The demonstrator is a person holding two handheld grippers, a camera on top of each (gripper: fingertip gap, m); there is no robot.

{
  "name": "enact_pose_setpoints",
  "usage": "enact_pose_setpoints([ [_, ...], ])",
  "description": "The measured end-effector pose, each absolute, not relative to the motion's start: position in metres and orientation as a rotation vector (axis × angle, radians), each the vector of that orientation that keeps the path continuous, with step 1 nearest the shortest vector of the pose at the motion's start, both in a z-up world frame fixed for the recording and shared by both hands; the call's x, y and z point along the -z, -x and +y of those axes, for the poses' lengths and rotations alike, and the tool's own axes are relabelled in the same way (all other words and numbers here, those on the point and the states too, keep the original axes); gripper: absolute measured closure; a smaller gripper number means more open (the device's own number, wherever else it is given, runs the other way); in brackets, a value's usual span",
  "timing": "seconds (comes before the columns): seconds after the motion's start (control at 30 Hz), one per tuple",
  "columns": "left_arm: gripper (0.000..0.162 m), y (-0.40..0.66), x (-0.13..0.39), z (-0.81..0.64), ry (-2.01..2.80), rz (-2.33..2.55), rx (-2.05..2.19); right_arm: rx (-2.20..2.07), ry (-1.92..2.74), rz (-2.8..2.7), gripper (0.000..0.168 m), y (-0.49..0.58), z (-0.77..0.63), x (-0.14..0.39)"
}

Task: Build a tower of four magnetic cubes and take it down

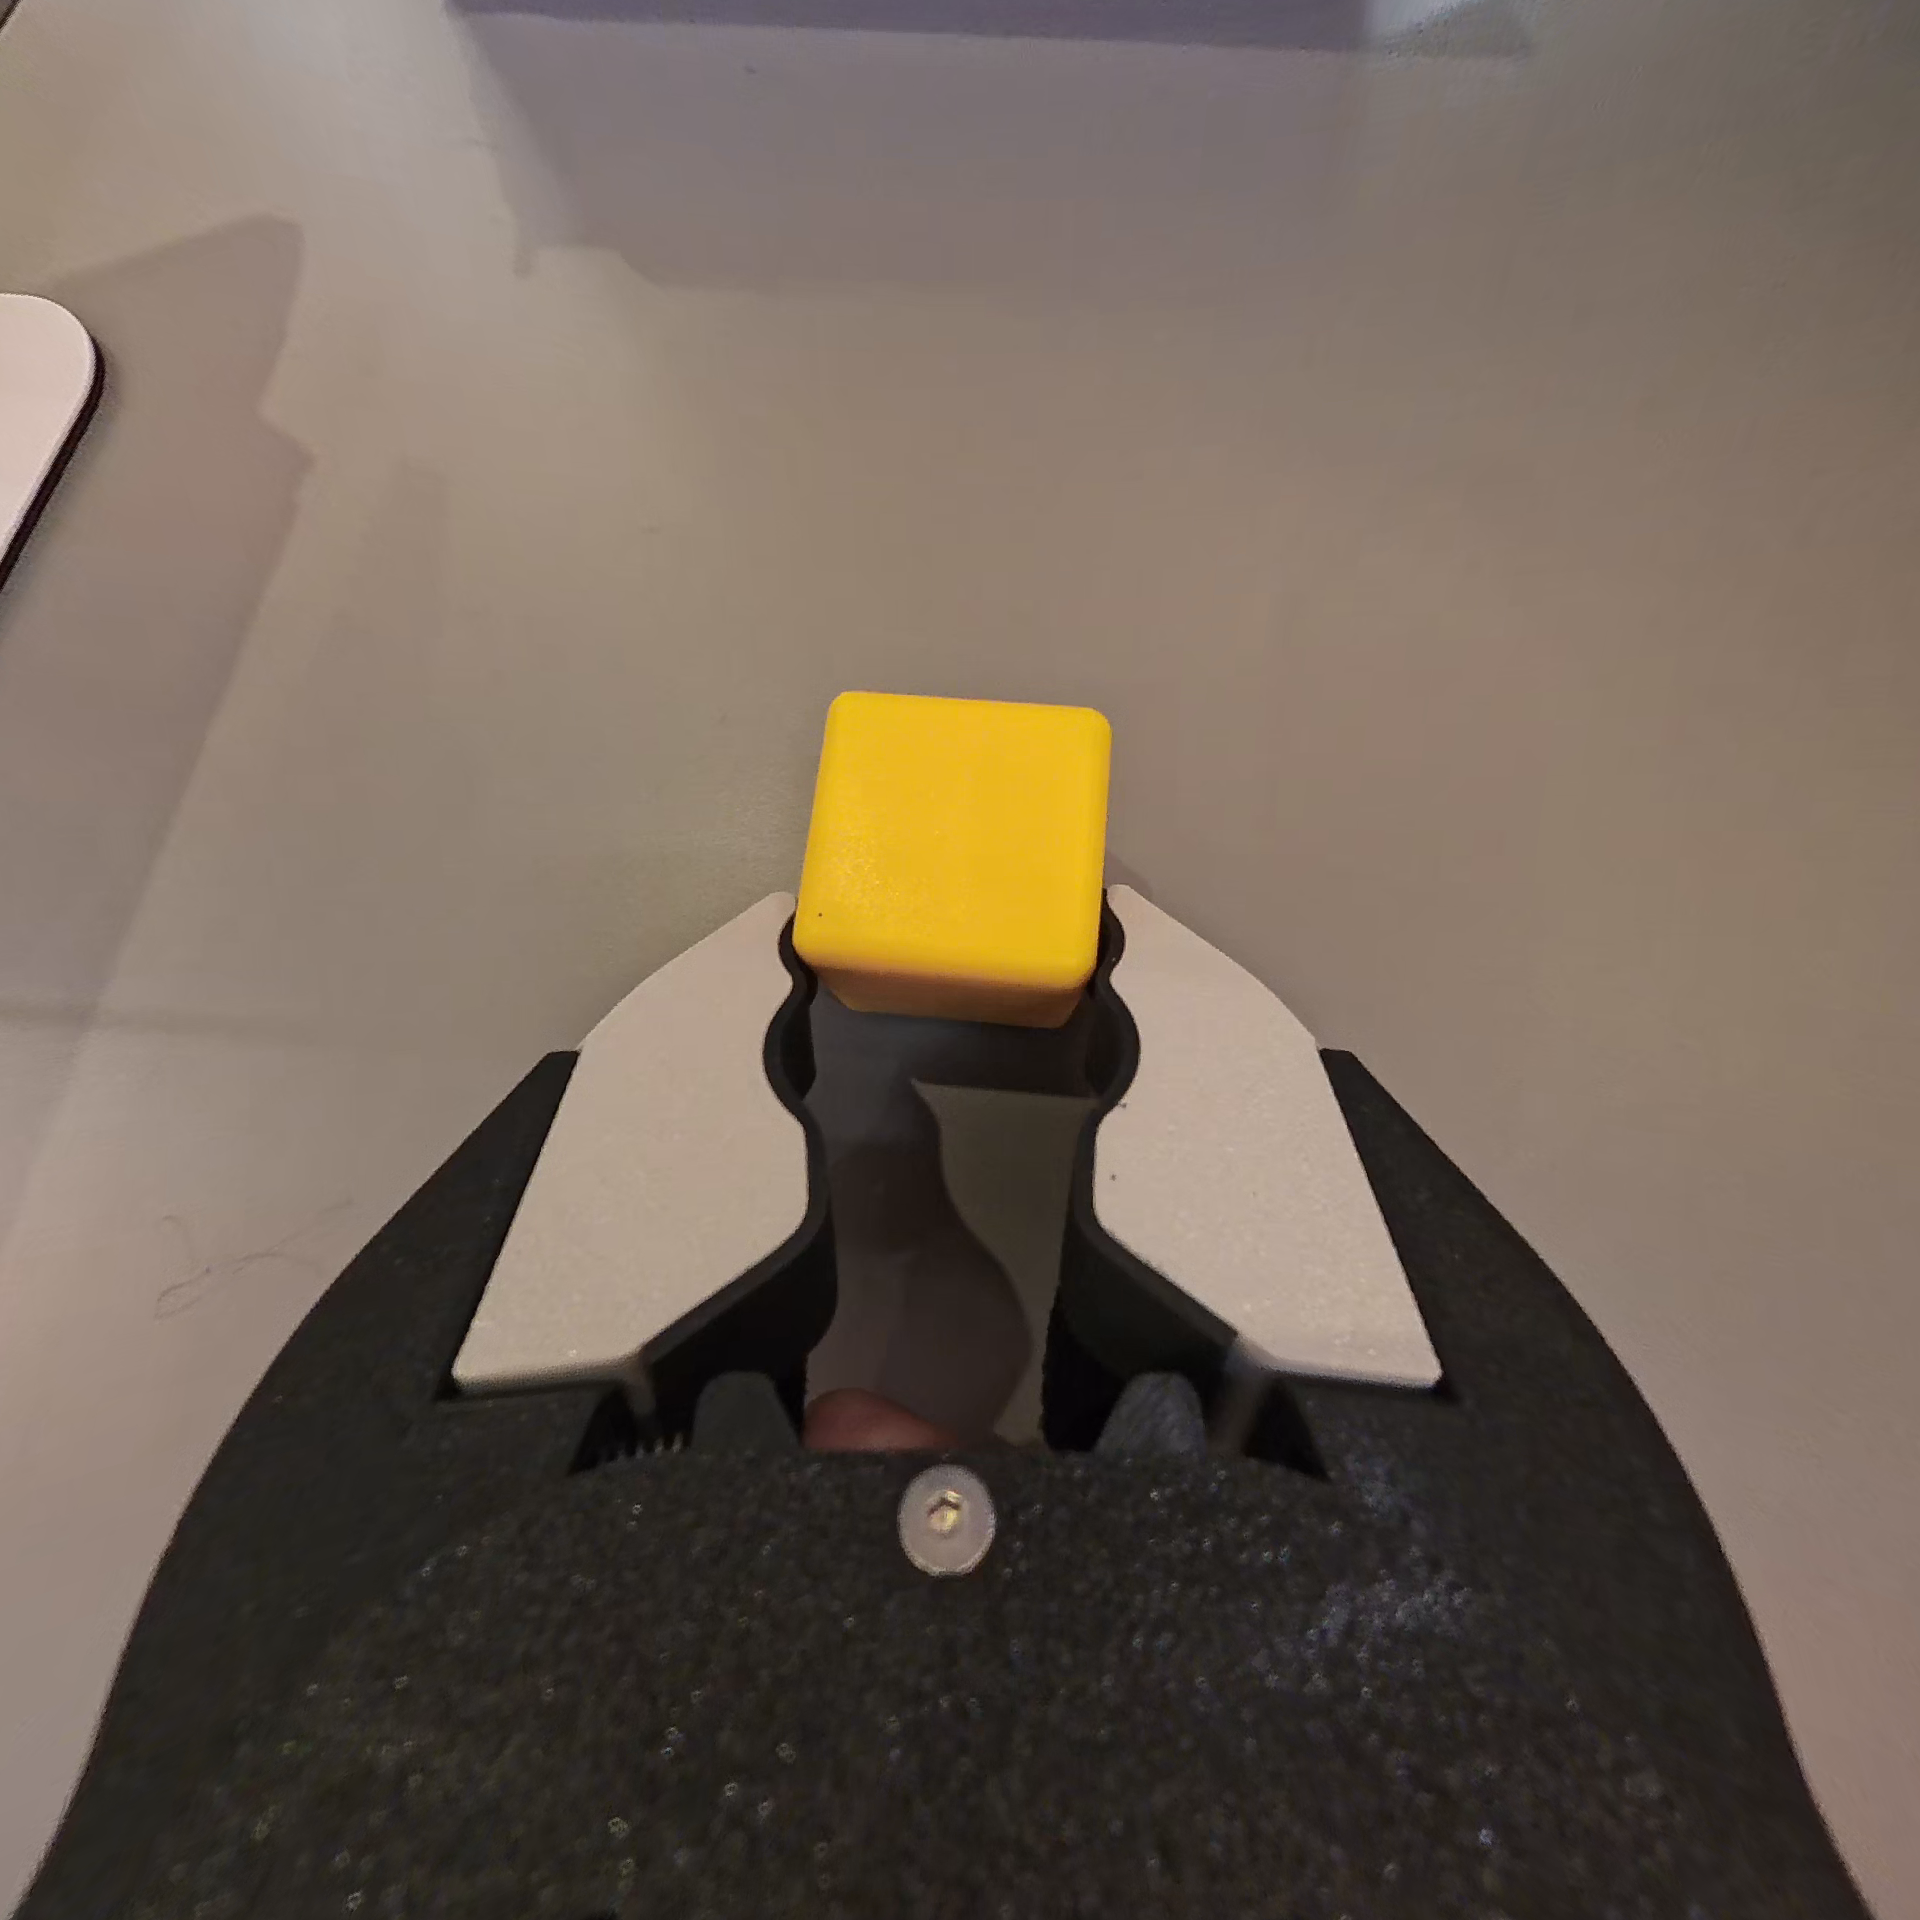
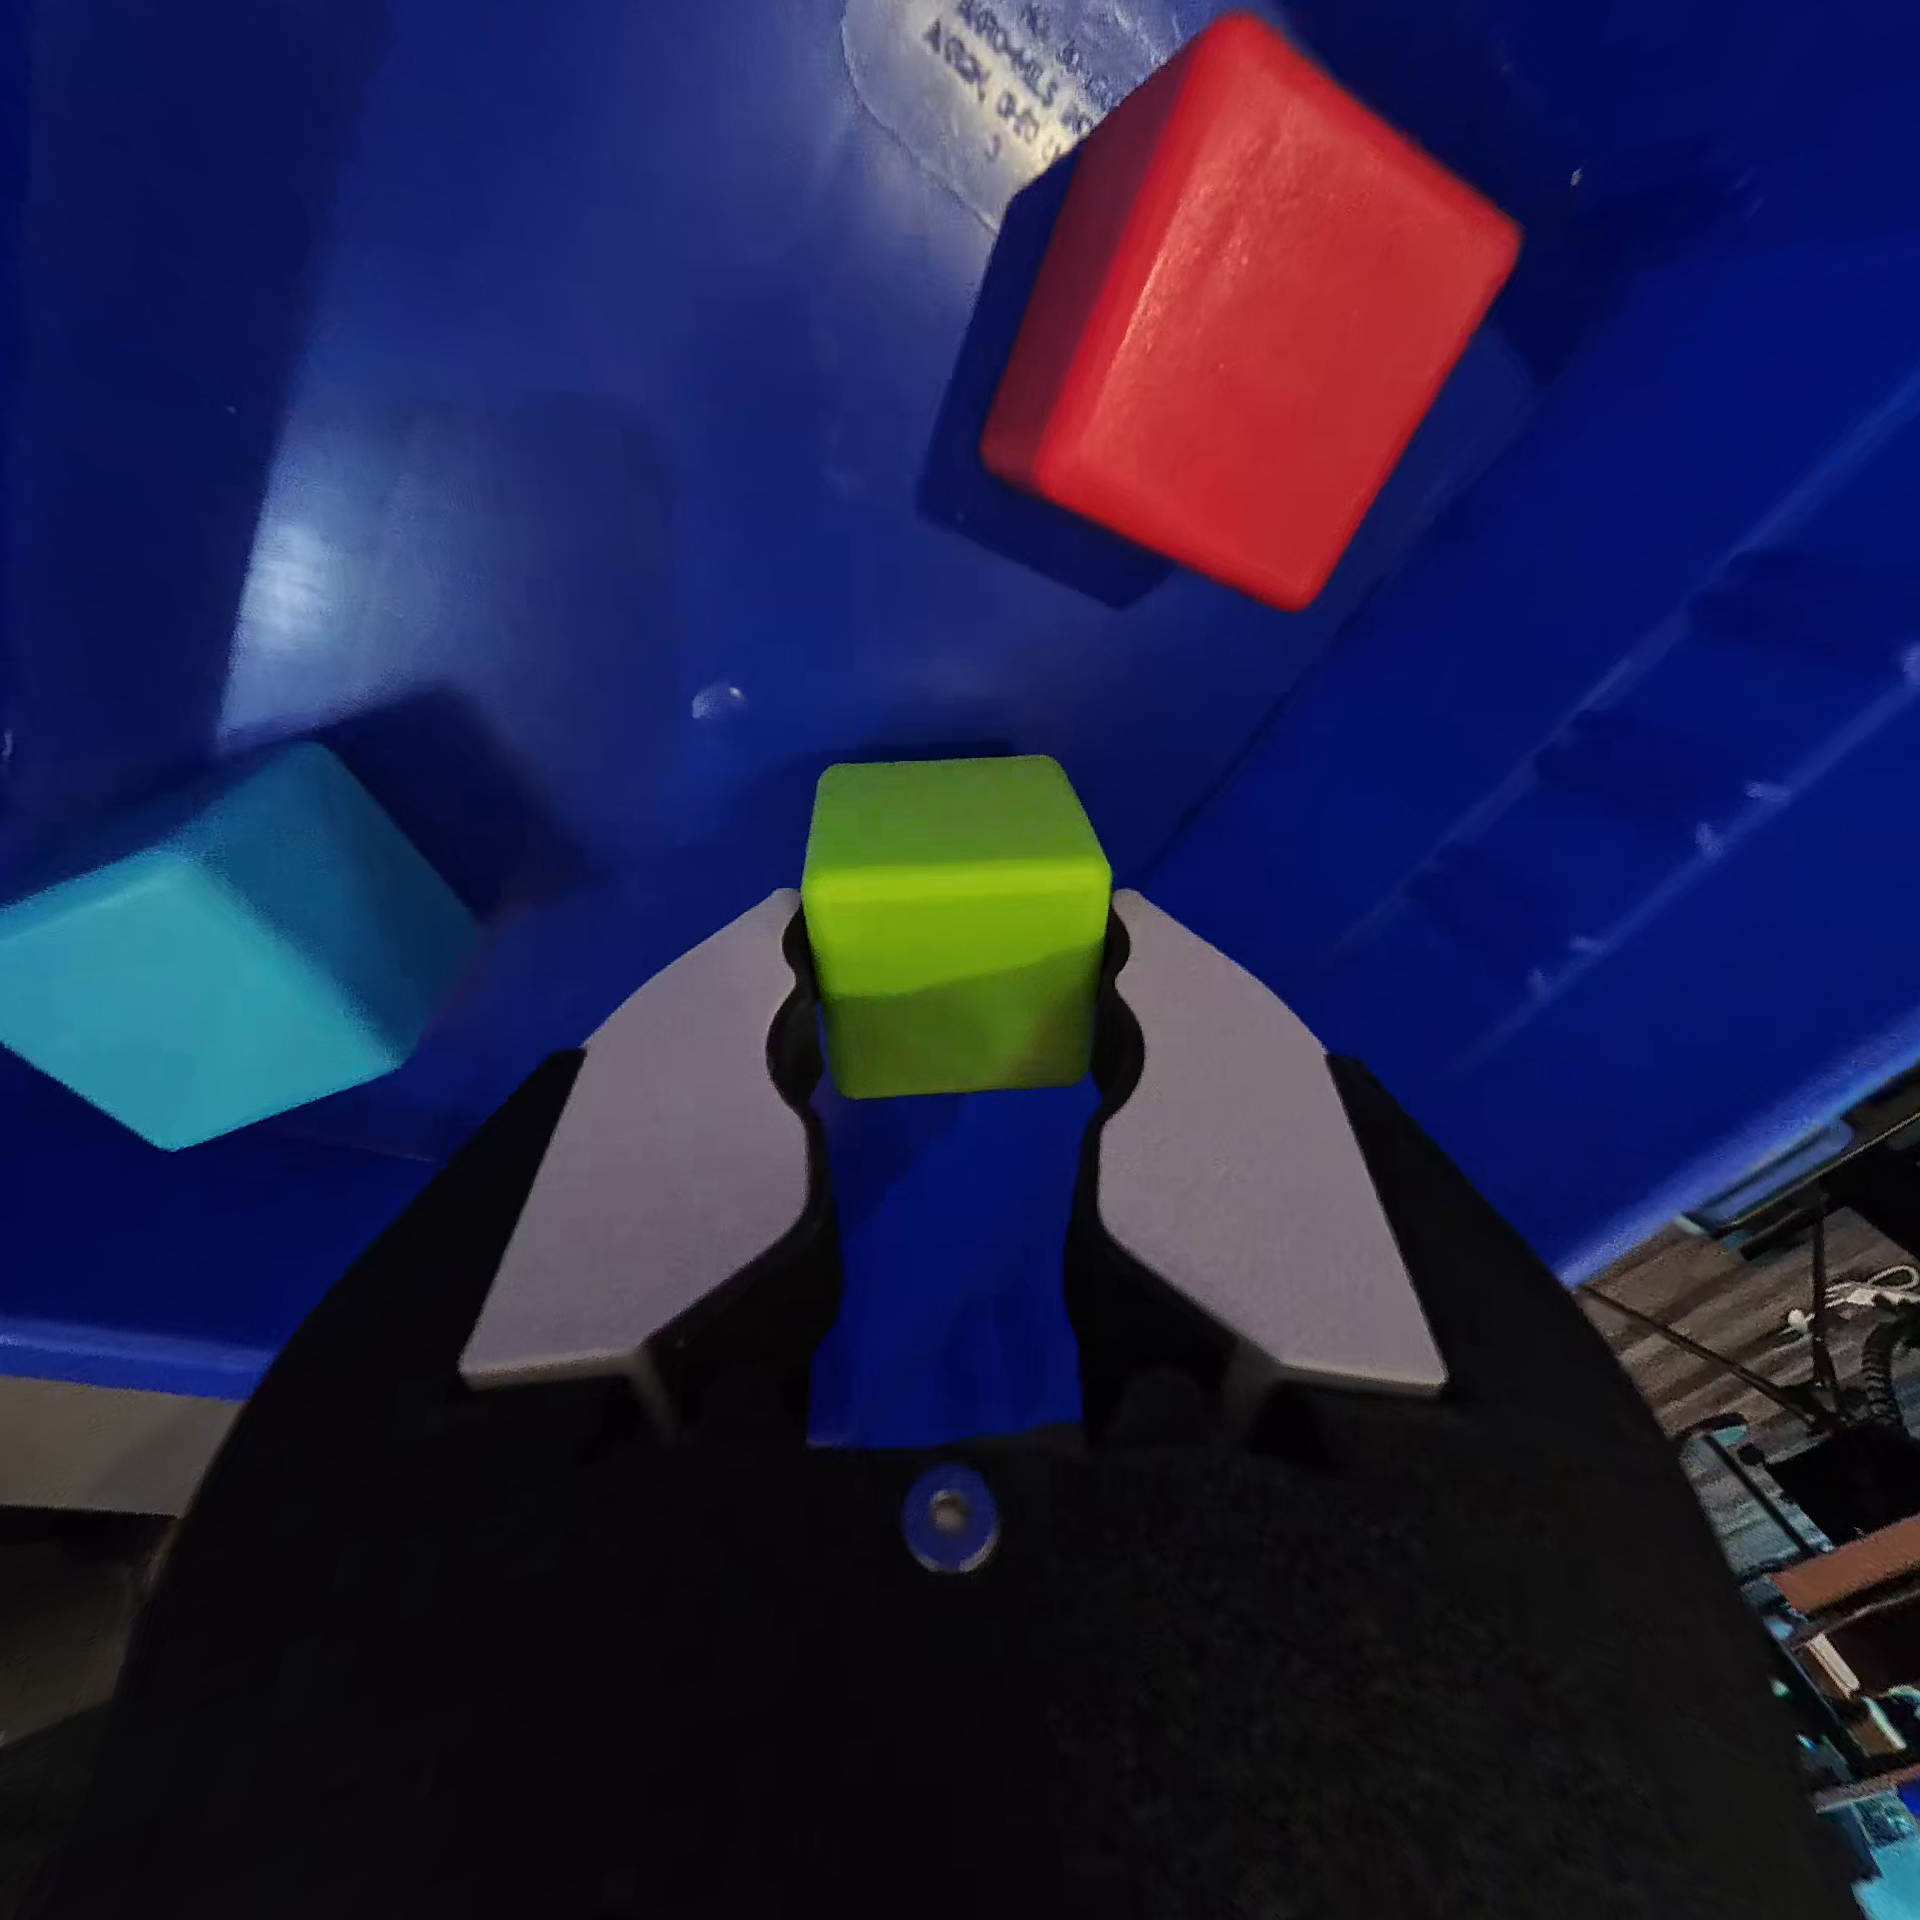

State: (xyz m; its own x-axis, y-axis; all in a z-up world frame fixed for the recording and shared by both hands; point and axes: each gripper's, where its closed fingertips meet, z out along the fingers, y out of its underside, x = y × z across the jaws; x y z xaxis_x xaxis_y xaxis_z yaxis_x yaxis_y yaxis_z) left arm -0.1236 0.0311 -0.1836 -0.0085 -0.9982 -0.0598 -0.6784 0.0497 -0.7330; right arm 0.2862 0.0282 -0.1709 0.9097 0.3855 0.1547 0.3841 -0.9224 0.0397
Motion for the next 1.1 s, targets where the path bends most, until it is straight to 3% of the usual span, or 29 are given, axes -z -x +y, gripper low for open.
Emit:
enact_pose_setpoints([
  [0.27, 0.112, 0.124, 0.184, 0.031, 1.691, 1.749, 0.708, -0.202, -3.033, 0.656, 0.117, -0.281, 0.022, 0.180],
  [0.37, 0.112, 0.124, 0.184, 0.031, 1.689, 1.749, 0.706, -0.203, -3.062, 0.683, 0.105, -0.281, 0.021, 0.172],
  [0.53, 0.112, 0.124, 0.184, 0.031, 1.688, 1.749, 0.704, -0.268, -3.301, 0.797, 0.100, -0.267, 0.027, 0.095],
  [0.73, 0.112, 0.124, 0.184, 0.031, 1.687, 1.749, 0.701, 0.035, -3.725, 1.389, 0.103, -0.136, -0.011, -0.010],
  [0.9, 0.112, 0.124, 0.184, 0.031, 1.687, 1.748, 0.701, 0.548, -3.637, 1.765, 0.104, -0.009, -0.081, 0.034],
  [1.1, 0.112, 0.124, 0.183, 0.029, 1.669, 1.757, 0.696, 0.781, -3.518, 1.760, 0.103, 0.060, -0.115, 0.107],
])
